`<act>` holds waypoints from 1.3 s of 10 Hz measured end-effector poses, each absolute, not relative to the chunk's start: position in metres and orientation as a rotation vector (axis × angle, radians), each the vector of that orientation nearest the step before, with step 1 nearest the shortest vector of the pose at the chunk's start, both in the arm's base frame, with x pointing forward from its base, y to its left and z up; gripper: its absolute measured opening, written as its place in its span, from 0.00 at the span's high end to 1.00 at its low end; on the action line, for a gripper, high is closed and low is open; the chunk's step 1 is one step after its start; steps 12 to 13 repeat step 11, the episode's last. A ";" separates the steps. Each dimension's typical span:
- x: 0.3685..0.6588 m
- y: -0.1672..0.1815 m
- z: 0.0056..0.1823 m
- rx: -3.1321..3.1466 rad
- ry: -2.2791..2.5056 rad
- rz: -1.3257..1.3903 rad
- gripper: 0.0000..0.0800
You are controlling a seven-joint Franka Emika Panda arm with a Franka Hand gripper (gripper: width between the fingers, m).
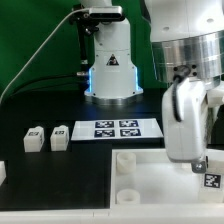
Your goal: Assemble one leg
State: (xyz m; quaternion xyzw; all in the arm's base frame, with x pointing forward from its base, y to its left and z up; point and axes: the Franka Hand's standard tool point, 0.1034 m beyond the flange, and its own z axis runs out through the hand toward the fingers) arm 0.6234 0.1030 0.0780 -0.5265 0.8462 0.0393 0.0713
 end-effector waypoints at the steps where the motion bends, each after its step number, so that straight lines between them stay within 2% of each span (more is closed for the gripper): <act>1: 0.623 0.104 0.079 -1.555 2.565 0.114 0.63; 2: 0.623 0.104 0.079 -1.556 2.570 0.108 0.63; 3: 0.623 0.103 0.078 -1.603 2.545 0.101 0.53; 4: 0.622 0.104 0.078 -1.611 2.541 0.102 0.53; 5: 0.622 0.104 0.078 -1.611 2.540 0.102 0.29; 6: 0.622 0.106 0.080 -1.613 2.534 0.099 0.29; 7: 0.620 0.113 0.089 -1.617 2.518 0.100 0.21; 9: 0.618 0.123 0.110 -1.607 2.490 0.112 0.19; 13: 0.617 0.121 0.104 -1.615 2.495 0.112 0.19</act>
Offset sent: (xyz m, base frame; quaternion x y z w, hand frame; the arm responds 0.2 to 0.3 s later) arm 0.0000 0.0000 0.0000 0.0000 0.0000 0.0000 1.0000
